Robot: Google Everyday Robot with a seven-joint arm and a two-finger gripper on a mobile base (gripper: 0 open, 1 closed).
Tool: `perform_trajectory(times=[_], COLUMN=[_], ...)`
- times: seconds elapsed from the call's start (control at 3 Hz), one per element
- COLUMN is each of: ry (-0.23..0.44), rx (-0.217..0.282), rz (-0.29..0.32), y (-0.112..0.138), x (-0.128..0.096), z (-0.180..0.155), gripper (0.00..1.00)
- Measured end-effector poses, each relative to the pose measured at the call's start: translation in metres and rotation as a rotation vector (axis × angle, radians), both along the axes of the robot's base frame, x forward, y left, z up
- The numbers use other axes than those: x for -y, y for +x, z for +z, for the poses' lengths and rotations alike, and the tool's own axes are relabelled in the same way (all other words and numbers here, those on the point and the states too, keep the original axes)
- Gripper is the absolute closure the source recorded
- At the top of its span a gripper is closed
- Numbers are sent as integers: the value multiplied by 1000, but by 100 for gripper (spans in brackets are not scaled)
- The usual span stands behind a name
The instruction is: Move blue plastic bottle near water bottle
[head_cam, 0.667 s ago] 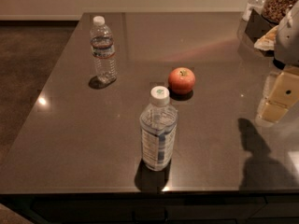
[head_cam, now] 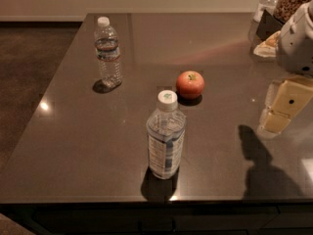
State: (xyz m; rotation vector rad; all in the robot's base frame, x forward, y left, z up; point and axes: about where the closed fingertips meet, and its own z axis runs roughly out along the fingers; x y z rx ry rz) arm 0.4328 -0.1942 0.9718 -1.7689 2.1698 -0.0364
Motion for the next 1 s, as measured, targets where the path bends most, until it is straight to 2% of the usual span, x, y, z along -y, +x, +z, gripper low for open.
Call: perform_trajectory(times=[0.33, 1.0], ry=[96, 322], rx=[-26, -57], rz=[95, 214], y=[-16, -42], x=[-36, -95], z=[-13, -26], gripper=[0, 0])
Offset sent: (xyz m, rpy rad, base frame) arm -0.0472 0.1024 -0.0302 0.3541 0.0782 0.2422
